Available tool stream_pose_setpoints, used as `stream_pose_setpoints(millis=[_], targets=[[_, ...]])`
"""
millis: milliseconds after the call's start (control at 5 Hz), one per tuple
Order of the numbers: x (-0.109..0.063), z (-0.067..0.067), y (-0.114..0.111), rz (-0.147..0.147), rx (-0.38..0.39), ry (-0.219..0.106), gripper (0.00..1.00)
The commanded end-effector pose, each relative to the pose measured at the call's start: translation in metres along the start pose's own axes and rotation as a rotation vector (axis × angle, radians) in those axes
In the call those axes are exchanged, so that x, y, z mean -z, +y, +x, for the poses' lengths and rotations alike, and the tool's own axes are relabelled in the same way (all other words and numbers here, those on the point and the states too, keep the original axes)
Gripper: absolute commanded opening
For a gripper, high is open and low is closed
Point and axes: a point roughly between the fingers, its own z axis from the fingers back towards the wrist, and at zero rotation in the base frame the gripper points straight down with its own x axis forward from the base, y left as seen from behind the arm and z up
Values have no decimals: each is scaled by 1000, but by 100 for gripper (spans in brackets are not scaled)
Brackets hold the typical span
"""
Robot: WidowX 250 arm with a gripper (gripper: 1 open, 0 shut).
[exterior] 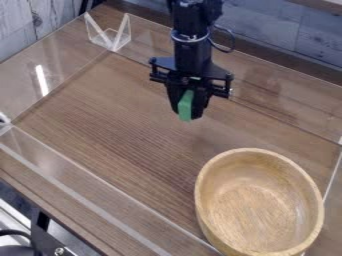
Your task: Put green stick into wooden bowl
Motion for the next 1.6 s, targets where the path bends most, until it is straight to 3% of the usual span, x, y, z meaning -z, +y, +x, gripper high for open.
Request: stream_pose_setpoints(millis=[0,400,800,1000,1400], targets=[[-26,11,-1,-12,40,-97,0],[-27,6,4,-1,101,-113,0],[-20,9,4,9,131,-127,0],[-19,-1,1,13,155,-123,0],[-18,16,3,20,136,-147,0]])
